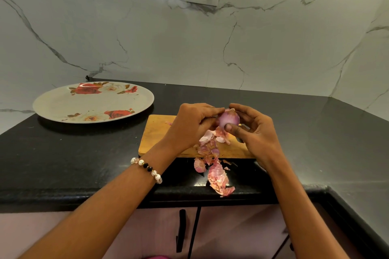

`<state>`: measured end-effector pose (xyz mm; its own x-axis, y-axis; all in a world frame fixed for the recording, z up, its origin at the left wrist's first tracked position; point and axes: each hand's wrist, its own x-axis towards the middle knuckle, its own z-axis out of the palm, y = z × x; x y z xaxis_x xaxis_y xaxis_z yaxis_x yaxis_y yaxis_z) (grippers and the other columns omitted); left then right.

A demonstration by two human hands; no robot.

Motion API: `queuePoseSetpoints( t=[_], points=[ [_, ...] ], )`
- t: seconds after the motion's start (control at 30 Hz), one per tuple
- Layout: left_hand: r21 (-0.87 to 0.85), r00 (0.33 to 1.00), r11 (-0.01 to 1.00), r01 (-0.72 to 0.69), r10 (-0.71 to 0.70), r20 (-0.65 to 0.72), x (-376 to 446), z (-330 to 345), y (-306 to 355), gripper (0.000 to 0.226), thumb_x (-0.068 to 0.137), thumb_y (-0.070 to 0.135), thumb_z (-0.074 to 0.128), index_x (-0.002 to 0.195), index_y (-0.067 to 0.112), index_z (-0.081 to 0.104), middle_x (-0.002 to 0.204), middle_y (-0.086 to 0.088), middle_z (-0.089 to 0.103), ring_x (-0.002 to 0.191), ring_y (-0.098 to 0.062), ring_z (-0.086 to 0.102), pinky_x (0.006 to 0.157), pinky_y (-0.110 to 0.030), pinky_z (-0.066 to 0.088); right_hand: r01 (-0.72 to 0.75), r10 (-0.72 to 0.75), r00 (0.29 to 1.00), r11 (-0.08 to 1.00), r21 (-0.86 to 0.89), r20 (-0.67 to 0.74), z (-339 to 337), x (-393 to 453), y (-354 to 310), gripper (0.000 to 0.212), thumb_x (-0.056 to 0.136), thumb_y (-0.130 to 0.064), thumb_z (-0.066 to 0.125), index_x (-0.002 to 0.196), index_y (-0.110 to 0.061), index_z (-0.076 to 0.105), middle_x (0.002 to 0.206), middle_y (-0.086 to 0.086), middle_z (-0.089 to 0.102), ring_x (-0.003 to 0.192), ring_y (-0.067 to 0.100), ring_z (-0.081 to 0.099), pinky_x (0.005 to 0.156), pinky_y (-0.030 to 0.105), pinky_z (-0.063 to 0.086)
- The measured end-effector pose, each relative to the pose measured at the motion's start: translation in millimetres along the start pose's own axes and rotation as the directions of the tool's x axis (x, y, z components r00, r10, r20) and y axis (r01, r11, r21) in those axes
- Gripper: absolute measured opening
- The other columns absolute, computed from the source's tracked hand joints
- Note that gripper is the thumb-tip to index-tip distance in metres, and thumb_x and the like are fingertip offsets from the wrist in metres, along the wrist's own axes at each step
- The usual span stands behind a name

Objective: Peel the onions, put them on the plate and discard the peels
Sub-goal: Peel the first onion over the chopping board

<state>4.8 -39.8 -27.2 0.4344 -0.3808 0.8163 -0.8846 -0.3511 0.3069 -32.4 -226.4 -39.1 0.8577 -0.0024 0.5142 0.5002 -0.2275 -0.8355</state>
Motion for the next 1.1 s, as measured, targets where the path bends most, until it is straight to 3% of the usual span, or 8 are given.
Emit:
queuePoseSetpoints(
  t=[0.1, 0.2, 0.53, 0.67, 0.9, 1.0, 1.1],
  points=[
    [-0.096, 0.994, 0.99, 0.1, -0.103, -0.031, -0.1, -0.4, 1.9, 0.026, 0.083, 0.005, 0.07, 0.11, 0.004, 0.07, 0.096, -0.009, 0.073, 0.084, -0.006, 0.067, 0.07, -0.004, 0.048, 0.01, -0.01, 0.999, 1.0, -0.001, 0.036, -0.6, -0.4, 0.4, 0.051, 0.079, 0.0, 0.076, 0.127, -0.011, 0.062, 0.121, 0.0, 0.068, 0.112, 0.014, 0.066, 0.089, 0.026, 0.056],
    [-0.128, 0.989, 0.981, 0.145, -0.149, -0.024, -0.6, -0.9, 2.8, 0.027, 0.081, 0.008, 0.073, 0.108, 0.005, 0.07, 0.094, -0.007, 0.074, 0.084, -0.003, 0.066, 0.07, -0.005, 0.048, 0.027, -0.026, 0.998, 1.0, -0.009, 0.064, -1.6, -0.3, 1.0, 0.05, 0.081, 0.0, 0.074, 0.129, -0.008, 0.061, 0.123, 0.004, 0.067, 0.114, 0.015, 0.065, 0.09, 0.025, 0.055],
    [0.031, 0.999, 0.999, 0.044, -0.043, -0.016, -2.8, 0.4, 3.4, 0.023, 0.079, 0.006, 0.073, 0.102, 0.005, 0.073, 0.089, -0.007, 0.074, 0.076, -0.007, 0.065, 0.072, -0.006, 0.049, 0.005, -0.006, 0.996, 1.0, 0.005, 0.087, -0.1, -2.8, -1.3, 0.049, 0.081, 0.002, 0.074, 0.127, -0.009, 0.062, 0.121, 0.003, 0.067, 0.108, 0.009, 0.066, 0.084, 0.021, 0.055],
    [0.073, 0.997, 0.995, 0.065, -0.062, -0.039, -2.1, -0.1, 2.6, 0.017, 0.08, 0.004, 0.072, 0.096, 0.005, 0.074, 0.086, -0.006, 0.074, 0.074, -0.012, 0.067, 0.07, -0.009, 0.05, -0.008, 0.007, 0.994, 1.0, 0.005, 0.113, 2.0, -4.6, -2.6, 0.047, 0.081, 0.0, 0.074, 0.125, -0.012, 0.062, 0.118, -0.002, 0.068, 0.106, 0.006, 0.067, 0.084, 0.02, 0.054],
    [-0.155, 0.968, 0.963, 0.219, -0.234, -0.088, -0.9, -1.4, 10.1, 0.022, 0.087, 0.01, 0.067, 0.108, 0.004, 0.071, 0.096, -0.007, 0.074, 0.08, -0.01, 0.07, 0.071, -0.017, 0.057, 0.006, -0.007, 1.0, 0.999, 0.042, 0.018, 0.7, -1.7, -4.7, 0.052, 0.073, -0.02, 0.075, 0.123, -0.018, 0.063, 0.119, 0.001, 0.07, 0.11, 0.016, 0.067, 0.091, 0.028, 0.056],
    [-0.182, 0.967, 0.955, 0.235, -0.248, -0.051, -0.3, -1.1, 11.2, 0.025, 0.084, 0.014, 0.071, 0.107, 0.005, 0.071, 0.094, -0.005, 0.073, 0.078, 0.001, 0.066, 0.067, -0.01, 0.052, 0.016, -0.017, 1.0, 1.0, 0.026, 0.02, 0.5, -2.1, -4.7, 0.053, 0.073, -0.021, 0.075, 0.124, -0.017, 0.062, 0.12, 0.002, 0.069, 0.11, 0.015, 0.067, 0.088, 0.025, 0.056],
    [-0.191, 0.955, 0.941, 0.28, -0.293, -0.042, -1.2, -0.9, 9.3, 0.023, 0.081, 0.014, 0.073, 0.103, 0.005, 0.073, 0.088, -0.007, 0.074, 0.072, -0.004, 0.069, 0.066, -0.017, 0.056, 0.028, -0.028, 0.998, 1.0, -0.003, 0.05, 1.4, -2.1, -4.1, 0.054, 0.074, -0.016, 0.076, 0.126, -0.014, 0.061, 0.121, 0.0, 0.067, 0.11, 0.011, 0.065, 0.084, 0.02, 0.054]
  ],
)
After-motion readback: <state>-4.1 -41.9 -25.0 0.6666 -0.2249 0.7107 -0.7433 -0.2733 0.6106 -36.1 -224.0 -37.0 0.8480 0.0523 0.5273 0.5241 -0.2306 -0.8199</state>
